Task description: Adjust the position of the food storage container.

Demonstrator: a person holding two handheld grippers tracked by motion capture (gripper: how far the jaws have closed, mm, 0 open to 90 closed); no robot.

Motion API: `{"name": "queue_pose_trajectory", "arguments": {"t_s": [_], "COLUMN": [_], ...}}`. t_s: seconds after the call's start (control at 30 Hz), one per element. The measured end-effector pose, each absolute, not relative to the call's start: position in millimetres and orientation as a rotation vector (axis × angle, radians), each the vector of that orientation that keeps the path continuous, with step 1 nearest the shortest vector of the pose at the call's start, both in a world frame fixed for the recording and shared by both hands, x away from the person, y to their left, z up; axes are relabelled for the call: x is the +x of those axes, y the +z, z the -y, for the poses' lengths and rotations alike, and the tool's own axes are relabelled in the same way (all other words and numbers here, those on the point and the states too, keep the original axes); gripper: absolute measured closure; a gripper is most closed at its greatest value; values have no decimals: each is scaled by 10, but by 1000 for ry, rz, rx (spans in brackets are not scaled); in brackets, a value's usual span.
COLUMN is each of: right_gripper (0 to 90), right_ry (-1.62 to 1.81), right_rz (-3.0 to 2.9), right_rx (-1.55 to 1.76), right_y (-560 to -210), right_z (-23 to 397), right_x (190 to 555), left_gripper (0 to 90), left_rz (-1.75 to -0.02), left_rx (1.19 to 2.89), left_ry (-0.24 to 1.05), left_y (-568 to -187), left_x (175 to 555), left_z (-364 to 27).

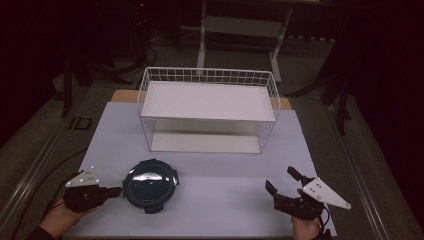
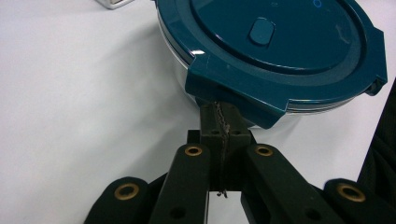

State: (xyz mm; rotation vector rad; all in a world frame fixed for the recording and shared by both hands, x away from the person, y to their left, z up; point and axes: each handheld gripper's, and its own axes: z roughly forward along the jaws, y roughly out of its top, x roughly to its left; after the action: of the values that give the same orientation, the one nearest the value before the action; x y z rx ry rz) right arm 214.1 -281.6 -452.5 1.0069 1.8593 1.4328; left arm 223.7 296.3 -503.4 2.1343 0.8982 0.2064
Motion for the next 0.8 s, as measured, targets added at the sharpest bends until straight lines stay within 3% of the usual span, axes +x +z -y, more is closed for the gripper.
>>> {"name": "queue_pose_trajectory", "arguments": {"t_s": [0.8], "right_gripper": [127], "right_ry": [1432], "right_rz": [-1863], "right_rx": [1003], "right_y": [-4526], "right_z": [2821], "right_x": [2134], "left_gripper": [898], "left_rz": [-847], "left_rx": [2164], "left_ry": [176], "left_y": [-4977], "left_x": [2490], "left_z": [-2577]}}
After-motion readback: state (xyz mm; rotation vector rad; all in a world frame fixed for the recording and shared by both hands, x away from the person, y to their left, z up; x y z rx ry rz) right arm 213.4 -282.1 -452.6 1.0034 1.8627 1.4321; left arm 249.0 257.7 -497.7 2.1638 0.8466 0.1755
